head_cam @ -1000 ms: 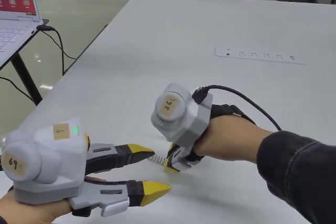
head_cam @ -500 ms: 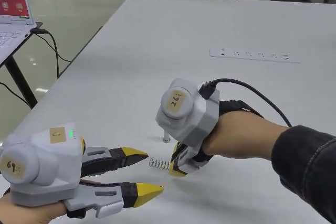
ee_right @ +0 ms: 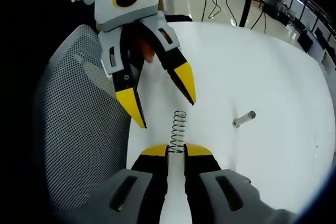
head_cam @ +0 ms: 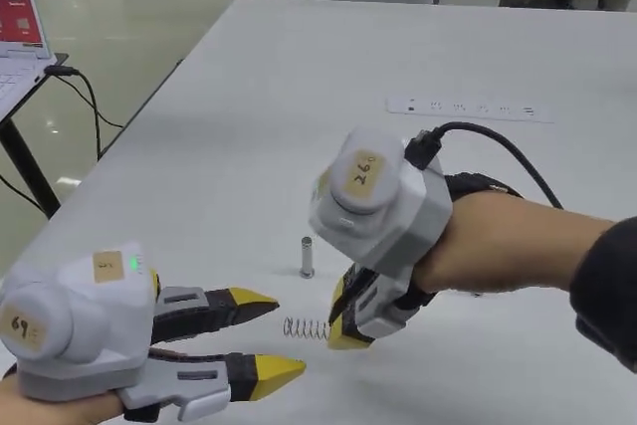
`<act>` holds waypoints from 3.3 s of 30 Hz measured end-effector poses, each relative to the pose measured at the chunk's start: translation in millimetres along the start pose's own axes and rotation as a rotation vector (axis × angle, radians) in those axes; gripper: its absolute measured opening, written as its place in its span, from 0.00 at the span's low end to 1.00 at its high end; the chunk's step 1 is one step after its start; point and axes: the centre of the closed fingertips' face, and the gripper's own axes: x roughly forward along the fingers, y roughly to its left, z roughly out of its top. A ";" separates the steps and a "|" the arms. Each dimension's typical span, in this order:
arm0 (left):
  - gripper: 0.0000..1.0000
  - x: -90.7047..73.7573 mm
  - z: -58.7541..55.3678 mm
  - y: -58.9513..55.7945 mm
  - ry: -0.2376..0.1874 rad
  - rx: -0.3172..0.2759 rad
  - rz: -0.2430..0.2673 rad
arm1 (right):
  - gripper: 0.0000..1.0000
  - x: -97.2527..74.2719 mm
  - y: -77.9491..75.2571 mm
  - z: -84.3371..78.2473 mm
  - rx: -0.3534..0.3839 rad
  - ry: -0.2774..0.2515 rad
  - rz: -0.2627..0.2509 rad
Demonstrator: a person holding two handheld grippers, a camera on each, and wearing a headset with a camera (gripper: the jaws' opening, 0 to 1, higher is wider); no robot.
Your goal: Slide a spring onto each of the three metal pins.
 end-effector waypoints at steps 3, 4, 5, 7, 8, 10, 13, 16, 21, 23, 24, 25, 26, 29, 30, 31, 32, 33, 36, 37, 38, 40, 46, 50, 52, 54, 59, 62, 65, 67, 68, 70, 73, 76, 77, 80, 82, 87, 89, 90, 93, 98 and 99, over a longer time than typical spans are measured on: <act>0.30 0.4 0.1 -2.1 0.002 0.009 -0.006 | 0.08 -3.5 4.1 0.9 -0.020 -0.003 0.007; 0.30 0.6 0.2 -3.0 0.002 0.014 -0.009 | 0.08 -4.9 5.0 1.4 -0.025 -0.004 0.010; 0.29 0.7 0.2 -3.7 0.002 0.016 -0.011 | 0.08 -5.7 5.5 1.7 -0.028 -0.003 0.010; 0.28 1.1 1.2 -6.2 -0.001 0.024 -0.020 | 0.08 -7.6 7.3 2.3 -0.037 -0.003 0.015; 0.27 1.3 1.5 -7.1 -0.001 0.027 -0.023 | 0.08 -8.1 8.6 2.4 -0.038 -0.003 0.021; 0.25 1.9 2.6 -9.2 -0.003 0.036 -0.032 | 0.08 -8.8 11.9 3.3 -0.051 -0.003 0.031; 0.23 2.5 4.5 -11.9 -0.012 0.040 -0.044 | 0.08 -9.3 15.7 4.2 -0.068 -0.006 0.045; 0.20 2.9 4.3 -14.3 -0.012 0.046 -0.056 | 0.08 -10.0 20.6 5.0 -0.099 -0.012 0.063; 0.13 3.8 1.9 -19.9 -0.004 0.046 -0.087 | 0.08 -10.3 23.0 4.1 -0.117 -0.008 0.072; 0.09 4.3 1.3 -22.0 -0.001 0.046 -0.099 | 0.08 -10.0 24.1 2.9 -0.123 -0.003 0.078; 0.08 4.9 0.5 -22.8 0.003 0.049 -0.102 | 0.08 -9.8 24.9 2.4 -0.126 -0.002 0.081; 0.08 5.5 0.1 -23.3 0.005 0.051 -0.104 | 0.08 -9.8 25.7 2.1 -0.126 -0.001 0.084; 0.07 5.8 -1.0 -24.1 0.011 0.054 -0.109 | 0.08 -10.0 26.3 2.3 -0.128 -0.001 0.086; 0.05 6.1 -2.2 -25.7 0.016 0.062 -0.115 | 0.08 -10.8 28.5 2.4 -0.132 -0.001 0.091; 0.05 6.2 -2.1 -26.2 0.016 0.066 -0.115 | 0.08 -11.2 28.7 2.6 -0.132 -0.002 0.091; 0.05 6.2 -2.2 -26.9 0.017 0.069 -0.117 | 0.08 -12.0 28.9 3.0 -0.131 -0.004 0.091; 0.05 6.3 -2.2 -27.1 0.018 0.070 -0.118 | 0.08 -12.4 28.9 3.4 -0.129 -0.006 0.091; 0.05 6.3 -2.2 -27.3 0.018 0.072 -0.118 | 0.08 -13.0 28.8 3.8 -0.128 -0.008 0.090; 0.04 6.2 -1.5 -26.7 0.016 0.075 -0.116 | 0.08 -15.6 28.3 5.5 -0.124 -0.014 0.083; 0.04 6.0 -1.4 -26.6 0.015 0.074 -0.117 | 0.08 -17.0 28.0 7.1 -0.123 -0.020 0.079; 0.04 5.9 -1.2 -26.3 0.015 0.075 -0.115 | 0.08 -18.3 27.6 8.4 -0.122 -0.025 0.074; 0.04 5.7 -1.0 -27.1 0.013 0.074 -0.117 | 0.07 -21.2 27.1 11.9 -0.123 -0.038 0.068; 0.03 6.0 1.0 -28.3 0.005 0.074 -0.114 | 0.07 -28.6 26.5 22.4 -0.138 -0.067 0.045; 0.03 6.0 1.5 -28.6 0.004 0.075 -0.115 | 0.07 -31.4 28.2 30.1 -0.151 -0.079 0.035; 0.03 6.1 1.7 -28.6 0.003 0.076 -0.115 | 0.07 -32.3 28.4 33.3 -0.157 -0.083 0.031; 0.03 6.1 2.4 -28.7 0.000 0.075 -0.116 | 0.07 -33.6 29.3 37.2 -0.162 -0.092 0.029; 0.03 7.1 4.1 -29.9 -0.003 0.075 -0.118 | 0.07 -33.8 31.3 45.4 -0.179 -0.101 0.019; 0.03 7.6 5.3 -30.5 -0.008 0.075 -0.119 | 0.07 -33.7 32.3 49.6 -0.192 -0.105 0.015; 0.03 7.5 5.5 -30.2 -0.009 0.075 -0.118 | 0.07 -33.1 31.9 51.3 -0.193 -0.104 0.015; 0.03 7.3 5.4 -29.1 -0.011 0.075 -0.115 | 0.07 -33.1 31.4 51.4 -0.191 -0.102 0.015; 0.02 7.2 5.5 -28.6 -0.012 0.076 -0.113 | 0.08 -33.2 30.7 51.3 -0.186 -0.101 0.014; 0.02 7.1 5.8 -27.9 -0.014 0.076 -0.111 | 0.08 -33.4 29.8 51.4 -0.175 -0.102 0.018; 0.02 7.4 5.9 -27.3 -0.016 0.075 -0.111 | 0.10 -33.0 28.1 50.1 -0.166 -0.096 0.019; 0.02 7.4 5.8 -26.6 -0.015 0.075 -0.110 | 0.13 -30.7 28.6 46.7 -0.159 -0.079 0.026; 0.02 7.4 6.0 -26.6 -0.015 0.075 -0.111 | 0.13 -29.2 29.2 45.4 -0.161 -0.073 0.029; 0.02 7.8 6.1 -26.8 -0.014 0.076 -0.112 | 0.13 -26.0 29.5 43.4 -0.160 -0.060 0.036; 0.02 8.1 6.6 -26.8 -0.013 0.079 -0.115 | 0.13 -23.6 28.3 41.8 -0.164 -0.048 0.034; 0.02 8.9 8.4 -25.6 -0.011 0.087 -0.118 | 0.12 -19.9 29.2 39.7 -0.166 -0.031 0.044; 0.02 9.5 9.5 -25.8 -0.010 0.090 -0.119 | 0.12 -18.8 29.0 38.6 -0.166 -0.025 0.045; 0.02 9.8 10.5 -26.0 -0.012 0.092 -0.121 | 0.11 -18.5 28.5 37.5 -0.165 -0.020 0.044; 0.02 10.8 10.9 -26.3 -0.008 0.099 -0.122 | 0.09 -18.5 27.4 36.2 -0.161 -0.015 0.043; 0.03 11.5 11.4 -24.7 -0.015 0.092 -0.117 | 0.08 -18.8 25.1 36.4 -0.163 -0.016 0.033; 0.03 11.7 11.5 -23.8 -0.018 0.086 -0.113 | 0.08 -18.7 24.4 36.5 -0.164 -0.016 0.030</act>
